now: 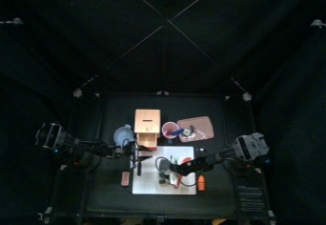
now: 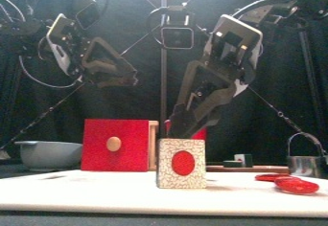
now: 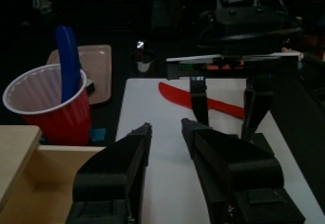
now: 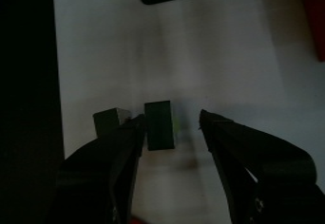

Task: Place sushi on board then cut the sushi with the knife then place the pieces on the plate
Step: Place the 4 sushi pieces on the plate

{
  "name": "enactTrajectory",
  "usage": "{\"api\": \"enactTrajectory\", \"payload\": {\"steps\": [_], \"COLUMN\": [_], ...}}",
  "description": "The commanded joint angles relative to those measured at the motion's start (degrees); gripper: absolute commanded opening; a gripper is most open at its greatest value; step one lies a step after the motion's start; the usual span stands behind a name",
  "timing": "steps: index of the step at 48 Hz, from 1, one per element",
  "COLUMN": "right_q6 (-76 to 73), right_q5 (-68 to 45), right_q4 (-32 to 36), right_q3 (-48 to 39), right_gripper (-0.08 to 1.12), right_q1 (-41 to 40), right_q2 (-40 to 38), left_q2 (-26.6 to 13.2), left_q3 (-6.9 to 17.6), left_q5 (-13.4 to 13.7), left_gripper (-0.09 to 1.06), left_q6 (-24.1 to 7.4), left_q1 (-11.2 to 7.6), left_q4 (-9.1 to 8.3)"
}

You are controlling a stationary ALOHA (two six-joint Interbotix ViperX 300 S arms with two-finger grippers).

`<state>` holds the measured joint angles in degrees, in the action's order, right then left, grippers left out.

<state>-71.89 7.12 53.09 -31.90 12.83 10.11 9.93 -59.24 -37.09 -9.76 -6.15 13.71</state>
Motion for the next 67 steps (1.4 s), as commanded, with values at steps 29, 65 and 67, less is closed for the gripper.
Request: {"api": "enactTrajectory", "payload": {"steps": [29,65,67], "right_q6": [-0.09,0.09,0.09], "right_q5": [-0.44,30.32,30.32], "right_q4": [-2.55,-5.71,-5.71], "right_q3": [1.58,-16.88,-18.02], "right_gripper": [0.71,0.64,0.64], "right_q1": [0.26,-8.53,-10.37], "right_q2": [0.70,-25.05,-25.40], "left_q2": [0.18,0.18,0.18], "left_q3": [0.70,0.35,0.35], "left_q5": [-0.26,0.00,0.00], "left_gripper": [0.74,0.74,0.74], "left_q6": [0.09,0.00,0.00], "left_q1": [0.26,0.70,0.70], "left_q4": [0.09,1.14,1.14]}}
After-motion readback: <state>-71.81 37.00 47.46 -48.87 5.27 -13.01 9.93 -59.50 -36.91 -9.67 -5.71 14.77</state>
